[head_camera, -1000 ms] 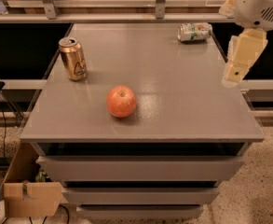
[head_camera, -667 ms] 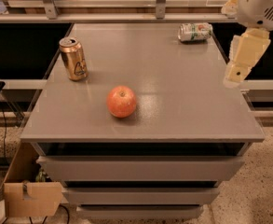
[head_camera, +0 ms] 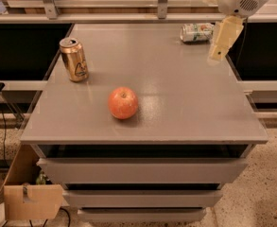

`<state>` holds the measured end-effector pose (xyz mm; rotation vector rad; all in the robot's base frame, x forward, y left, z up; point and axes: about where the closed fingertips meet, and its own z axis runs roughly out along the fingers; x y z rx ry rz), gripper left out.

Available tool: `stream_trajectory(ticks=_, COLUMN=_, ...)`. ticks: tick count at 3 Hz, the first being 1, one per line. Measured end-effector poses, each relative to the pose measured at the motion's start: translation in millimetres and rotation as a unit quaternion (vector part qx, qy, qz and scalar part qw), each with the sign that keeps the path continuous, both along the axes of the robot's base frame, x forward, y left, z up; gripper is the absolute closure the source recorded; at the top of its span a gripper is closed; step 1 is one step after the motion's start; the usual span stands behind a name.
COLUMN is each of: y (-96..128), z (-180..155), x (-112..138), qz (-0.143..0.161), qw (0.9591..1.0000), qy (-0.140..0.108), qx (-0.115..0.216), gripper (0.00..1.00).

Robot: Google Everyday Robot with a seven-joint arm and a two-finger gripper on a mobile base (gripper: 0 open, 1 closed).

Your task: Move 7up can near apple

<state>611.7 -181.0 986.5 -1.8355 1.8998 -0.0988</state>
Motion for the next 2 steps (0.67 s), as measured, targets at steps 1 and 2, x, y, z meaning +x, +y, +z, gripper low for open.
stream_trajectory(ticks=1, y=0.0, z=0.0, x=0.0, qz=0.000, qw=1.0000, qy=0.000, qx=0.000, gripper=0.00)
stream_trajectory(ticks=2, y=-2.9, z=-0.1, x=2.6, qz=-0.001, qw=1.0000, qy=-0.009, qx=-0.003, gripper=0.00)
